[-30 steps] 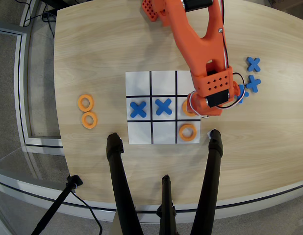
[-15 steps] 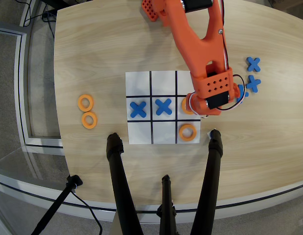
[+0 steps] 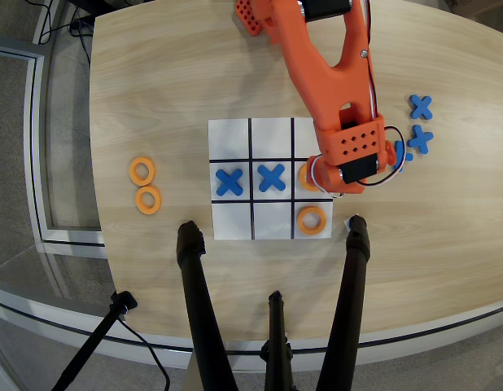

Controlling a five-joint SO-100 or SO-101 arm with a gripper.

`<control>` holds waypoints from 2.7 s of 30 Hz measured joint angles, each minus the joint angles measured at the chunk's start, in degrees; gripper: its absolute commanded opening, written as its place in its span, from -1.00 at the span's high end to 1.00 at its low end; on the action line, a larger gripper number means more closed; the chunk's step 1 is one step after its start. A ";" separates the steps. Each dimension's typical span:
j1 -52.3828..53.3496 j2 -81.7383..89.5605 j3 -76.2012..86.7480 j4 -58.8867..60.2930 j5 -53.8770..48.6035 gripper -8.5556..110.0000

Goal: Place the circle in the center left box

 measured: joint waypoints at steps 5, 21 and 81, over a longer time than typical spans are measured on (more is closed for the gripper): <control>0.35 0.00 0.00 0.00 0.00 0.81; 1.41 1.14 -2.11 1.58 -0.88 0.71; 18.63 115.75 75.50 9.14 -13.80 0.86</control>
